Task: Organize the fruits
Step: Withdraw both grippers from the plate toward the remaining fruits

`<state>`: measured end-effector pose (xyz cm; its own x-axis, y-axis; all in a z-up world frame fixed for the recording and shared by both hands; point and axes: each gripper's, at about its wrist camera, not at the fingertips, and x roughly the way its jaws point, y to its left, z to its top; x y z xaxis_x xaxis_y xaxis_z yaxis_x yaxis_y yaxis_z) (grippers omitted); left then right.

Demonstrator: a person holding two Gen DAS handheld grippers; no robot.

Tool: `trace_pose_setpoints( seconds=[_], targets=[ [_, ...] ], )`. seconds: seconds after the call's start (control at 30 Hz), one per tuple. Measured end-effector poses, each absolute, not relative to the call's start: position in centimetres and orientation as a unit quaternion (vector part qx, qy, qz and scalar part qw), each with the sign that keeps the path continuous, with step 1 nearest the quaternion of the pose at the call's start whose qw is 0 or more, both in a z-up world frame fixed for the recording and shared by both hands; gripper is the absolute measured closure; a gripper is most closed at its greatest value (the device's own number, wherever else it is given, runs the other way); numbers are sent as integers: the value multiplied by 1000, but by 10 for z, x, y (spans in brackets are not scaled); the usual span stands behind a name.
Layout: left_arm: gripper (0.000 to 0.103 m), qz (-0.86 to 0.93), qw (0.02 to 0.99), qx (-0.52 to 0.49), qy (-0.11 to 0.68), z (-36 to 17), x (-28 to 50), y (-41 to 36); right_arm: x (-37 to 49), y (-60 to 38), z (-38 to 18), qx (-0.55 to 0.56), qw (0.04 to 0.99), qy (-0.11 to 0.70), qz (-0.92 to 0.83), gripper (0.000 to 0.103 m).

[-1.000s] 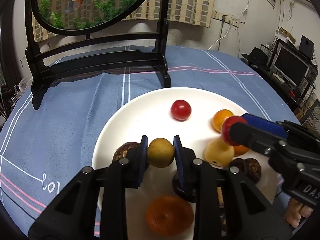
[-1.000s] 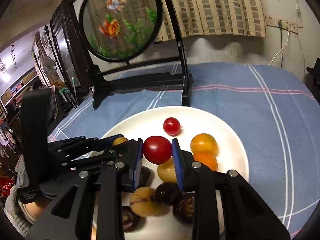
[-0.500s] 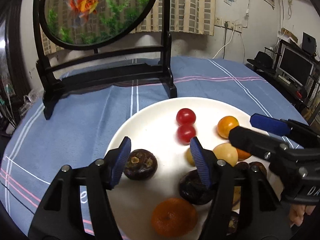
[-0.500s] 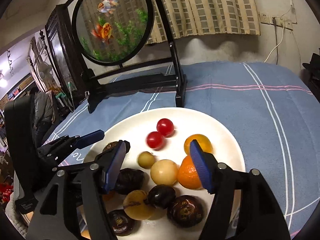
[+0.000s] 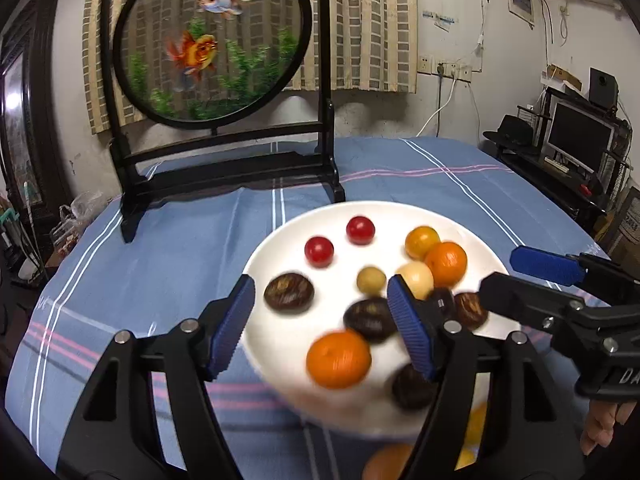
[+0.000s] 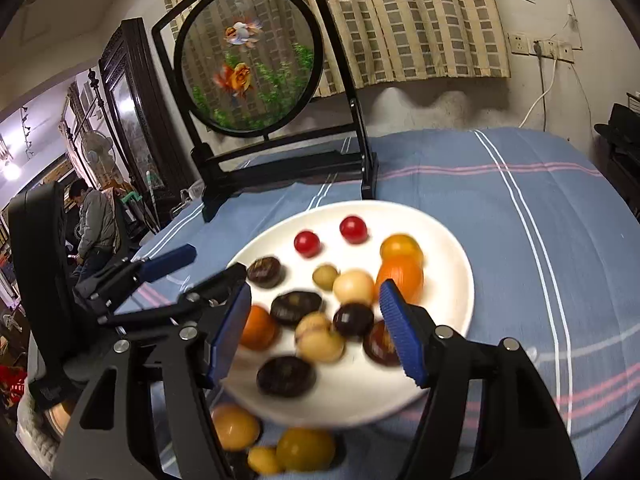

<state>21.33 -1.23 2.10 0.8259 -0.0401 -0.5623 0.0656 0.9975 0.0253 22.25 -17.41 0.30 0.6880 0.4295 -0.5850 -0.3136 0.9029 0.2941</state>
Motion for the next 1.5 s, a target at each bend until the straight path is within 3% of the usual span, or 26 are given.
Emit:
trace_pose_setpoints(
  seconds=[0.17,0.43,1.13,1.3,1.5],
  targets=[
    [23,-36,954,-7,298,21,169,8,178,-197,1,130,913,329,203,34],
    [16,-60,945,-33,320,-7,91,30,120,-247,-6,207,915,310,154,12],
    [13,-75,897,56,431,-52,109,-8,111,-258,-13,243,898,336,148,11],
    [12,7,922,46,385,-37,101,19,111,-258,-14,244,896,338,151,11],
    [14,-54,920,71,382,-38,97,1,111,-249,-12,218,898,341,170,11]
  ],
)
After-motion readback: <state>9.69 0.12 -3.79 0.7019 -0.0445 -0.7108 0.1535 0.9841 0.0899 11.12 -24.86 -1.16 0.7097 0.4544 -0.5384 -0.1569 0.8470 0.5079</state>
